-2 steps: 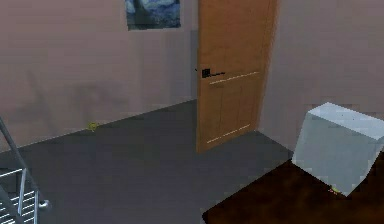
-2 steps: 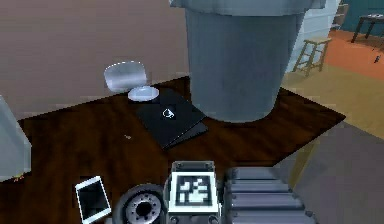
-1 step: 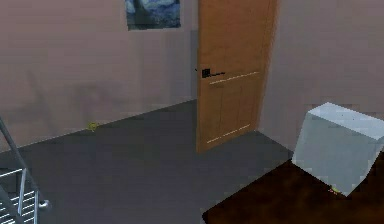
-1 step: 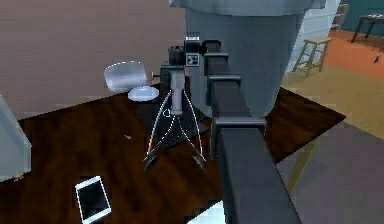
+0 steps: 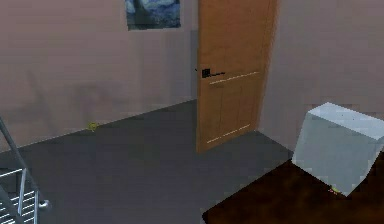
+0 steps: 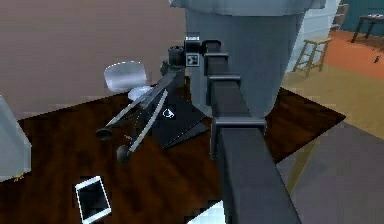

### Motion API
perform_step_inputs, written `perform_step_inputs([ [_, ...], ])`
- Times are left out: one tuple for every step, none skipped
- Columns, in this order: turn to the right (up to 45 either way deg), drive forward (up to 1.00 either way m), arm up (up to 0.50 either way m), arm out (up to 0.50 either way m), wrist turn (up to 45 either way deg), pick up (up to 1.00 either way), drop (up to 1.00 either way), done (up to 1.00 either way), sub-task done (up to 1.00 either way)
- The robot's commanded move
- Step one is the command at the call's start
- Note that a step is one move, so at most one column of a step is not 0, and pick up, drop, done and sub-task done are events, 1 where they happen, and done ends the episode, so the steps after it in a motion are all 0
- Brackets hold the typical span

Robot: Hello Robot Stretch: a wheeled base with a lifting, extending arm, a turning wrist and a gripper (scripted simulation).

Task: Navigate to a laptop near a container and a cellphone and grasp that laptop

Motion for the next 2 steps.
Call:
perform_step_inputs([
  [0.0, 0.0, 0.0, 0.0, 45.0, 0.0, 0.0, 0.0, 0.0],
  [0.0, 0.0, 0.0, 0.0, 45.0, 0.0, 0.0, 0.0, 0.0],
])
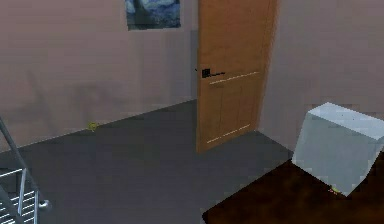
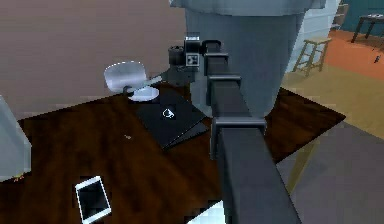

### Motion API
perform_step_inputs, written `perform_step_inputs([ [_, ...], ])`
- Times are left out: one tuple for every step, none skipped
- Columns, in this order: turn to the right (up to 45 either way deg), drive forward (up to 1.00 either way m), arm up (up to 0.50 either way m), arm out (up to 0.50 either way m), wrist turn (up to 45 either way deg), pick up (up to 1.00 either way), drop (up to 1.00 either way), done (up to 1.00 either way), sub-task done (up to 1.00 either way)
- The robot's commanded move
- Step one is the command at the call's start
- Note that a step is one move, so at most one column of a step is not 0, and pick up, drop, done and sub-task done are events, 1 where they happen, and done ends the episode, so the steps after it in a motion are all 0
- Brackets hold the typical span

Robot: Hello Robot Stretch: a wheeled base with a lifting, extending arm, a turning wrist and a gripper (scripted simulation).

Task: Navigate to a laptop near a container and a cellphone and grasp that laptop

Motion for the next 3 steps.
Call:
perform_step_inputs([
  [0.0, 0.0, 0.0, 0.0, 15.0, 0.0, 0.0, 0.0, 0.0],
  [0.0, 0.0, -0.28, 0.0, 0.0, 0.0, 0.0, 0.0, 0.0],
  [0.0, 0.0, 0.0, 0.0, 0.0, 1.0, 0.0, 0.0, 0.0],
])
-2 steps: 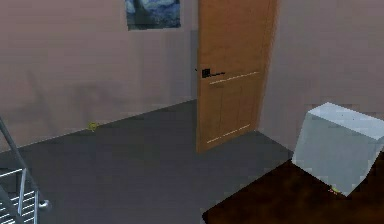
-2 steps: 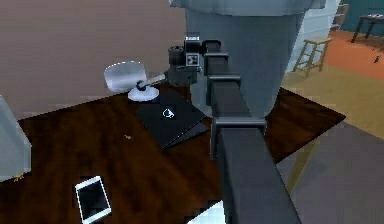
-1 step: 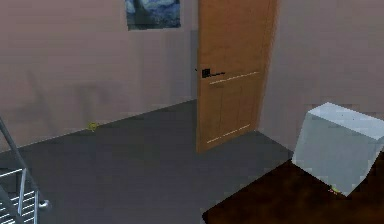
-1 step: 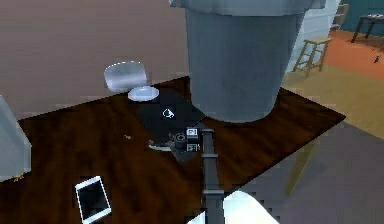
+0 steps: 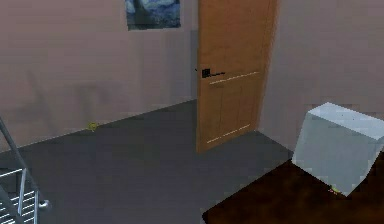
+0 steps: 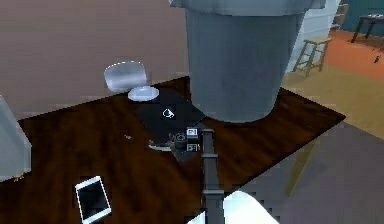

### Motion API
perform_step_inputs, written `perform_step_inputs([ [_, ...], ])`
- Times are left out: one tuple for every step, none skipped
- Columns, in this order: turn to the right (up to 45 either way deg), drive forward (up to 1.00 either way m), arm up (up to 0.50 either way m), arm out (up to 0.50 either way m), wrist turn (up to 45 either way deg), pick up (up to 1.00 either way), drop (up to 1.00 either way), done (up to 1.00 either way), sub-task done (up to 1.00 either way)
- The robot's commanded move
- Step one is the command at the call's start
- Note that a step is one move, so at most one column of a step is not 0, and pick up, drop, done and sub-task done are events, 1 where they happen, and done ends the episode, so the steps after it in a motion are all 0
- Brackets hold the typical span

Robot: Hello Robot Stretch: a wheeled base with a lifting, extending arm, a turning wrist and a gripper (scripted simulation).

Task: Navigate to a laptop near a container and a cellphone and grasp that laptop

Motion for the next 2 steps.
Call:
perform_step_inputs([
  [0.0, 0.0, 0.1, 0.0, 0.0, 0.0, 0.0, 0.0, 0.0],
  [0.0, 0.0, 0.0, 0.0, 0.0, 0.0, 0.0, 1.0, 0.0],
])
